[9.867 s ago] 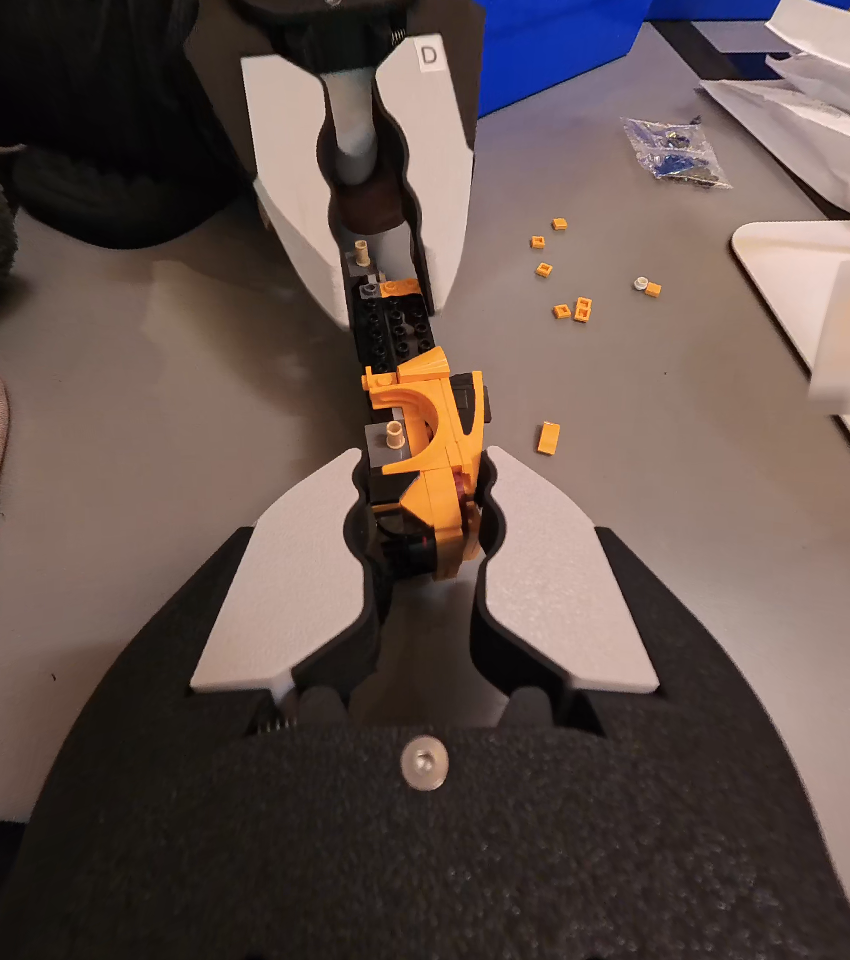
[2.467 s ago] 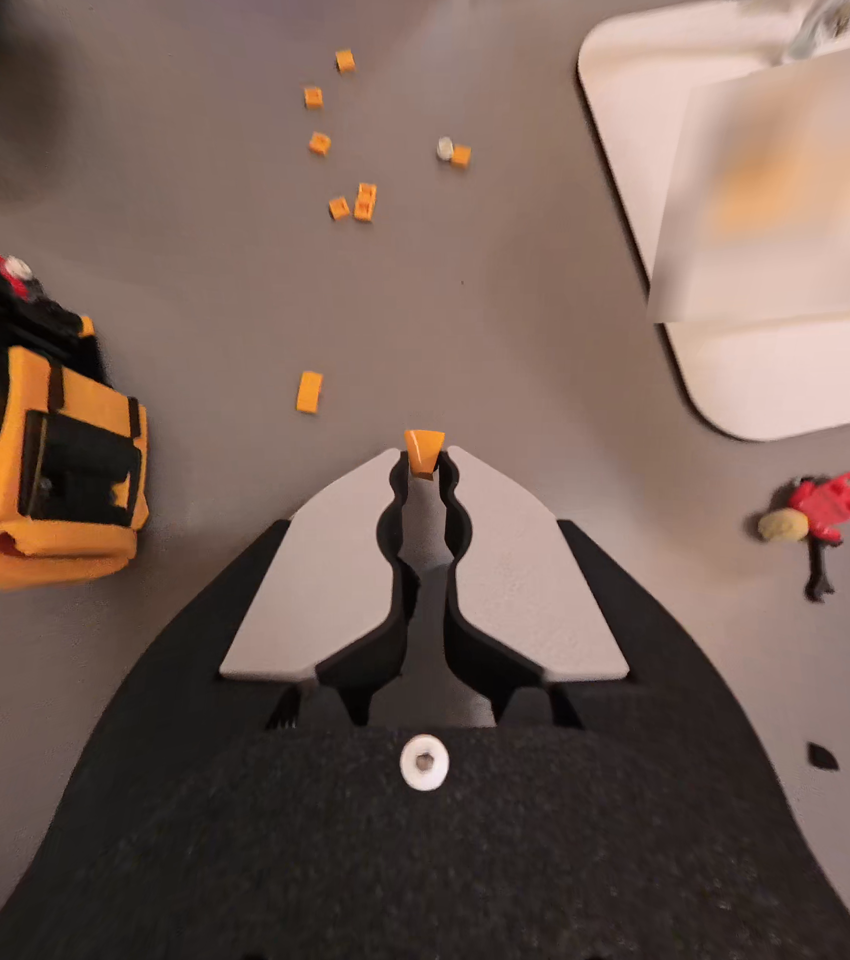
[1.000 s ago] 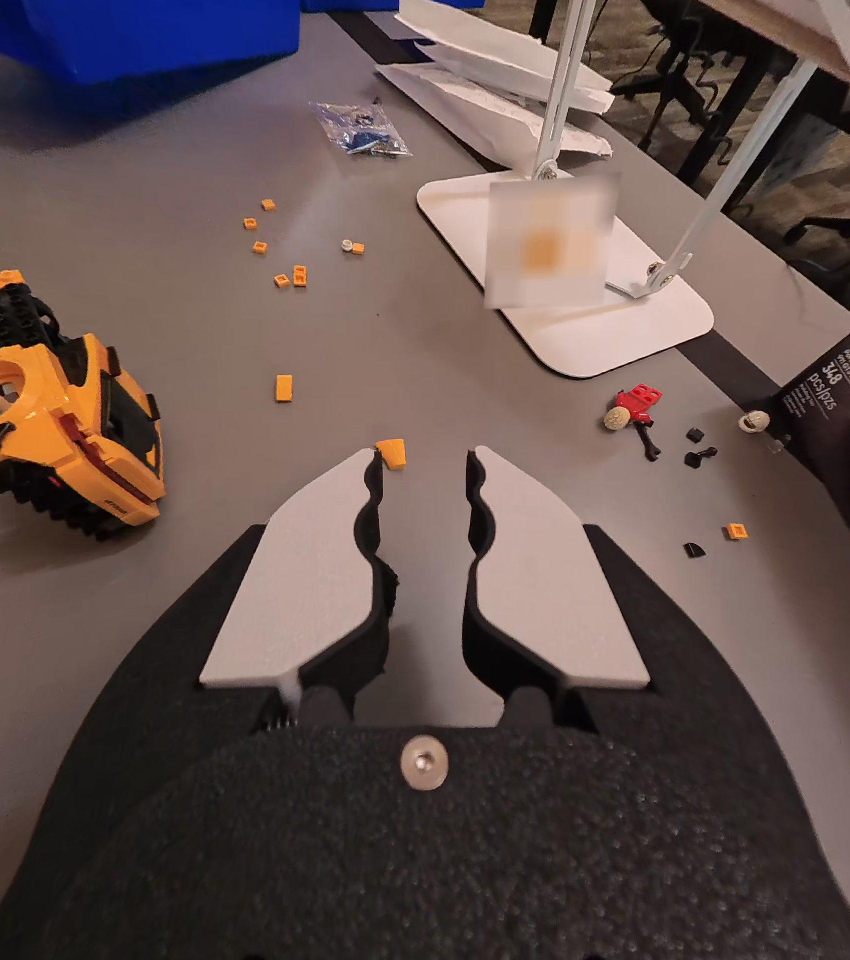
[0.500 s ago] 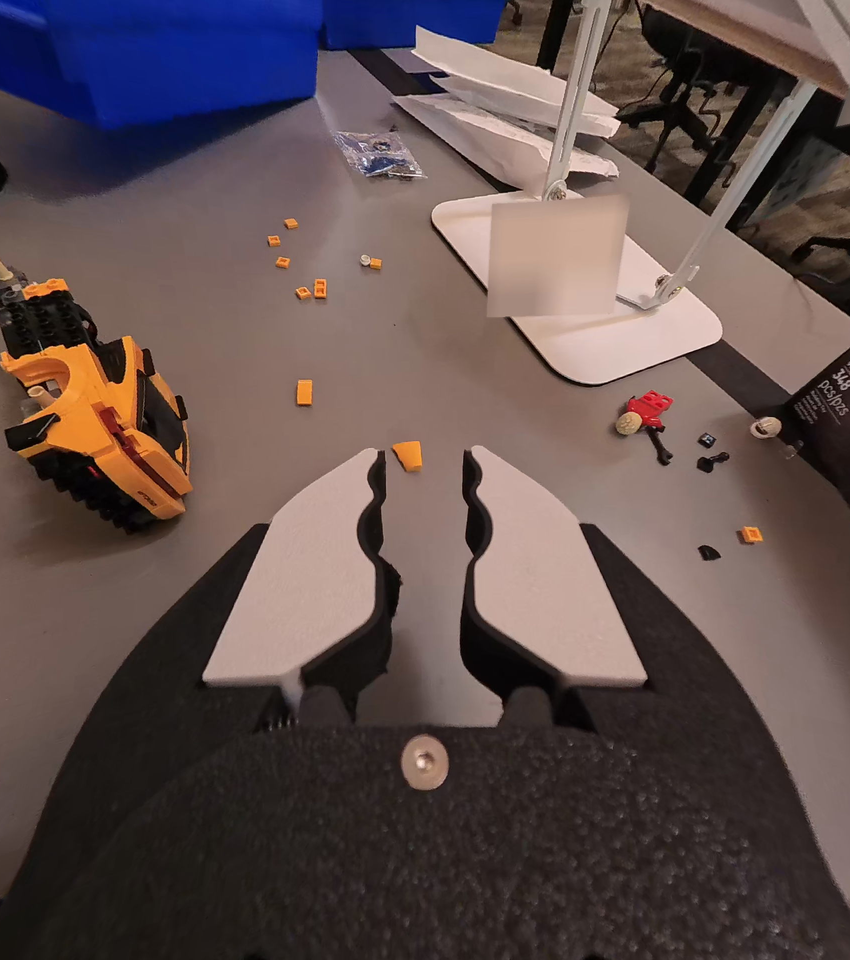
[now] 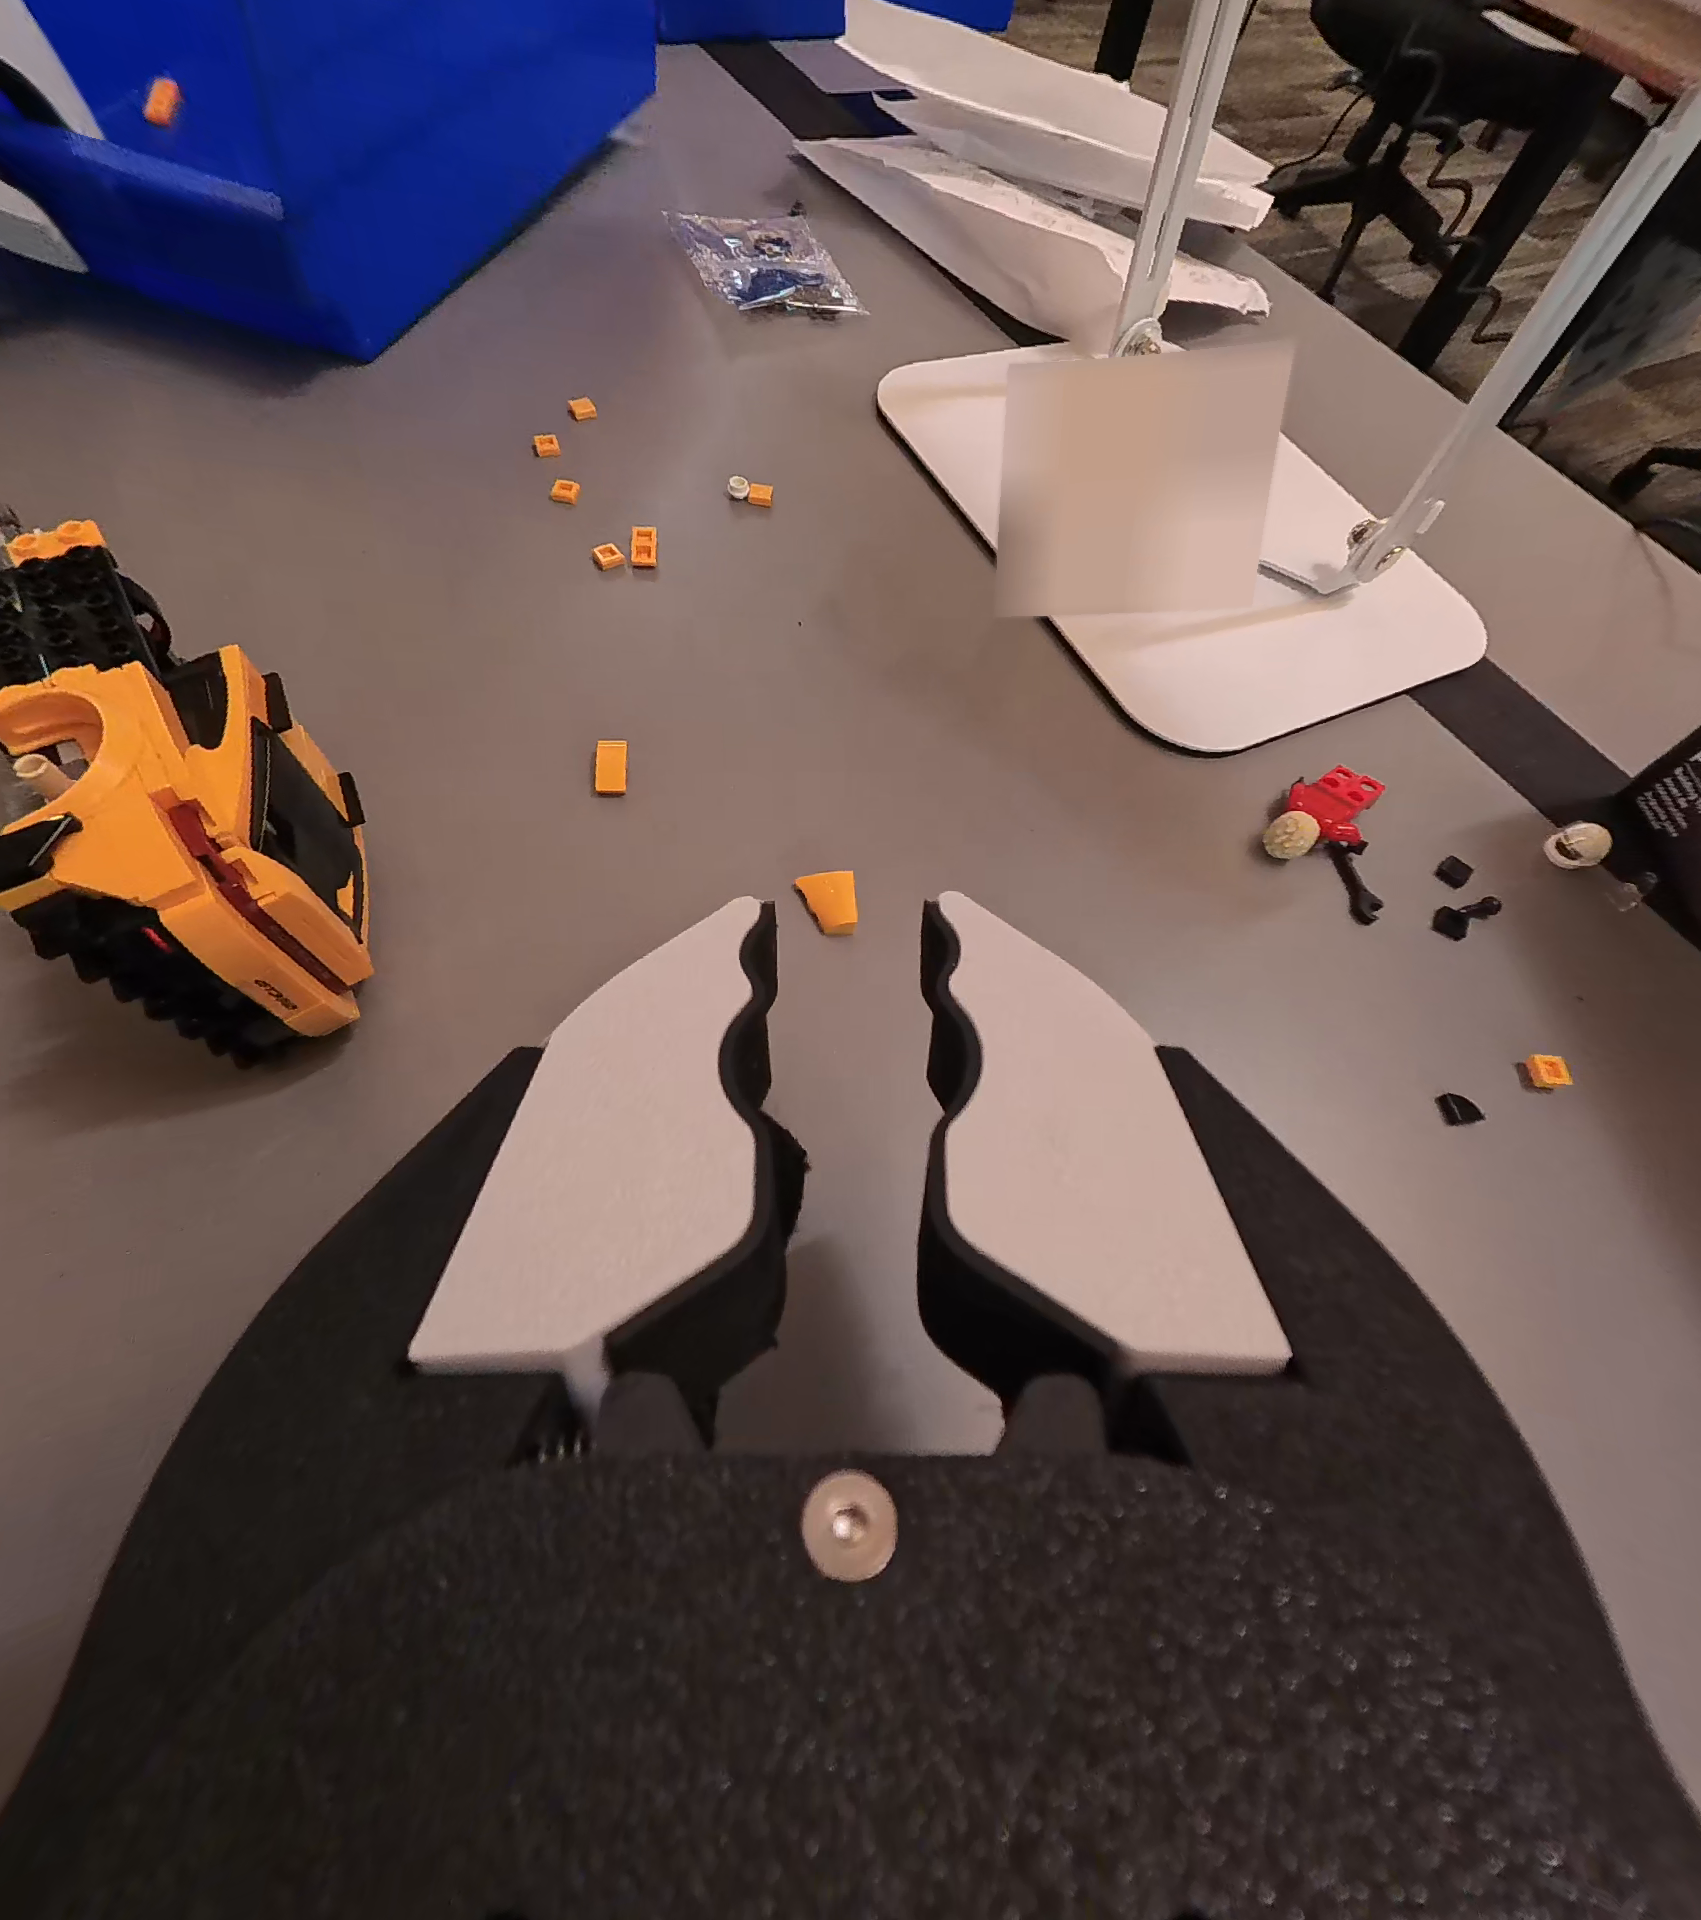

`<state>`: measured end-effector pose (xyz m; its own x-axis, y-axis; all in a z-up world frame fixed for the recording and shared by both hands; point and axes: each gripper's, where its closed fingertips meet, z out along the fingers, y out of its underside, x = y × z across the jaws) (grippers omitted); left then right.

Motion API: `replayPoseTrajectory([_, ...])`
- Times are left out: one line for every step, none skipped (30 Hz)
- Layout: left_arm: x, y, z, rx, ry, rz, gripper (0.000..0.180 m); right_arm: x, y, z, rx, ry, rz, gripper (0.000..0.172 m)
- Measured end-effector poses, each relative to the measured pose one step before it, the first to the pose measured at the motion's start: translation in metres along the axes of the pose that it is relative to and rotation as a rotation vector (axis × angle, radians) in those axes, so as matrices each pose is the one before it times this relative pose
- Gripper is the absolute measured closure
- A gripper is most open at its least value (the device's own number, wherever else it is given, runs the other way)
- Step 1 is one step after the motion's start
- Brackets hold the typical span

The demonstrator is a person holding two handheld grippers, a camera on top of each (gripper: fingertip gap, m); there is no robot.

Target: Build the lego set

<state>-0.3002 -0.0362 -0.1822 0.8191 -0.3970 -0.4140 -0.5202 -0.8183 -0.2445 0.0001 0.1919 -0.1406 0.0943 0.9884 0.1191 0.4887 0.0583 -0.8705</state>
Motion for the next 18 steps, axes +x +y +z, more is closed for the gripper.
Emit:
replayPoseTrajectory([-0.00060, -0.00094, 0.00095, -0.0042, -0.0401, 0.0085, 0.153, -0.00033, -0.00016, 0.00010, 0.0007, -0.0003, -0.0002, 0.146])
replayPoseTrajectory([-0.00048, -0.00091, 0.00106, -0.0035, -0.0426, 0.0093, 0.153, -0.00043, -0.00018, 0.00009, 0.0009, -0.0005, -0.0007, 0.146])
replayPoseTrajectory([-0.00073, -0.00112, 0.00148, 0.0000, -0.0463, 0.0085, 0.153, -0.00018, -0.00020, 0.00013, 0.0011, -0.0002, -0.0007, 0.146])
replayPoseTrajectory([-0.00057, -0.00093, 0.00149, 0.0008, -0.0458, 0.0091, 0.153, -0.00037, -0.00020, 0.00018, 0.0006, -0.0008, -0.0006, 0.146])
replayPoseTrajectory([-0.00023, -0.00069, 0.00116, -0.0012, -0.0390, 0.0090, 0.153, -0.00033, -0.00003, 0.00003, -0.0003, -0.0007, -0.0010, 0.146])
replayPoseTrajectory([-0.00021, -0.00060, 0.00114, -0.0003, -0.0352, 0.0059, 0.153, -0.00015, -0.00019, -0.00004, 0.0007, 0.0003, -0.0014, 0.146])
replayPoseTrajectory([-0.00001, -0.00048, 0.00076, 0.0000, -0.0279, 0.0048, 0.154, -0.00029, -0.00023, -0.00002, 0.0010, -0.0005, -0.0008, 0.146])
replayPoseTrajectory([0.00004, -0.00049, 0.00052, 0.0019, -0.0186, 0.0011, 0.154, -0.00030, -0.00023, -0.00016, 0.0007, -0.0009, 0.0003, 0.146])
replayPoseTrajectory([-0.00001, -0.00049, 0.00037, 0.0038, -0.0141, 0.0044, 0.154, -0.00012, -0.00028, -0.00019, 0.0014, 0.0001, -0.0003, 0.146])
replayPoseTrajectory([0.00009, 0.00001, 0.00012, 0.0025, -0.0060, 0.0018, 0.153, -0.00018, -0.00022, -0.00007, 0.0013, -0.0003, -0.0005, 0.147])
replayPoseTrajectory([0.00009, 0.00008, 0.00000, 0.0017, -0.0018, 0.0001, 0.153, -0.00026, -0.00011, -0.00015, 0.0004, -0.0001, -0.0005, 0.147])
replayPoseTrajectory([-0.00017, -0.00007, 0.00003, 0.0009, -0.0021, 0.0010, 0.153, 0.00006, -0.00012, -0.00003, 0.0012, 0.0014, -0.0010, 0.147])
replayPoseTrajectory([-0.00012, -0.00001, 0.00001, 0.0001, -0.0009, 0.0001, 0.153, -0.00009, -0.00005, -0.00007, 0.0007, 0.0006, -0.0003, 0.147])
replayPoseTrajectory([-0.00008, 0.00004, -0.00002, 0.0000, 0.0003, -0.0002, 0.154, -0.00003, 0.00010, 0.00012, -0.0004, -0.0004, 0.0007, 0.147])
replayPoseTrajectory([-0.00006, -0.00005, 0.00011, 0.0008, -0.0004, -0.0009, 0.154, -0.00001, 0.00013, 0.00002, -0.0003, 0.0002, 0.0003, 0.147])
replayPoseTrajectory([0.00001, -0.00003, -0.00001, 0.0021, -0.0011, -0.0010, 0.154, 0.00005, -0.00002, 0.00001, 0.0001, 0.0002, -0.0003, 0.147])
replayPoseTrajectory([0.00003, 0.00004, 0.00003, 0.0022, 0.0006, -0.0010, 0.154, -0.00011, -0.00005, 0.00003, 0.0004, -0.0008, 0.0001, 0.147])
replayPoseTrajectory([0.00012, 0.00001, -0.00003, 0.0011, 0.0007, 0.0005, 0.154, 0.00002, 0.00007, 0.00014, -0.0002, -0.0002, 0.0004, 0.147])
